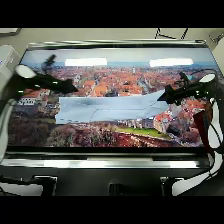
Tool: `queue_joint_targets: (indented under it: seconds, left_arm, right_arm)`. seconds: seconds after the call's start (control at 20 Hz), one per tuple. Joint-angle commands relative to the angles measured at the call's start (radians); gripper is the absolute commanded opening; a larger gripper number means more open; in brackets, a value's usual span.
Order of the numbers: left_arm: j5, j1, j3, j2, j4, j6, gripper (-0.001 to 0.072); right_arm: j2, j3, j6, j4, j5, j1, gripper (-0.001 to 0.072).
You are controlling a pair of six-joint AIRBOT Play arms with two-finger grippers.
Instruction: Fold the clothes and pants, and hang the long-sleeved shirts on hangers.
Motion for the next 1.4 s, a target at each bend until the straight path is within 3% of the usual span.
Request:
queue_joint_targets:
  seconds: [0.0,0.1,0.25,0.55,0.75,0.85,1.0,1.15,1.35]
  left_arm:
    - [0.183,-0.191,-0.004,-0.109,0.0,-0.14,0.0024]
    - [0.216,-0.277,-0.004,-0.192,-0.053,-0.202,0.0024]
    - [0.261,-0.36,-0.004,-0.285,-0.237,-0.201,0.0024]
    - [0.489,-0.533,-0.003,-0.382,-0.473,-0.251,0.0022]
    - [0.655,-0.636,-0.002,-0.416,-0.688,-0.25,0.0022]
    - [0.661,-0.642,0.005,-0.424,-0.698,-0.243,0.0022]
    - [0.611,-0.58,0.004,-0.421,-0.689,-0.139,0.002]
    - [0.477,-0.44,0.003,-0.362,-0.458,-0.108,0.0018]
    - [0.273,-0.205,0.003,-0.116,0.242,-0.306,0.0018]
  right_arm:
    - [0.097,0.001,0.015,0.073,0.072,0.025,0.0051]
    - [0.166,0.001,0.027,0.08,0.077,0.059,0.0051]
    - [0.268,0.001,0.055,0.119,0.058,0.099,0.0051]
    - [0.414,0.001,0.109,0.136,0.061,0.183,0.0052]
    - [0.455,0.001,0.132,0.144,0.062,0.212,0.0053]
    - [0.462,0.001,0.145,0.14,0.062,0.211,0.0053]
    - [0.452,0.0,0.156,0.14,0.042,0.225,0.0053]
    - [0.396,0.0,0.137,0.145,-0.022,0.303,0.0053]
    - [0.251,0.0,0.13,0.234,-0.182,0.467,0.0053]
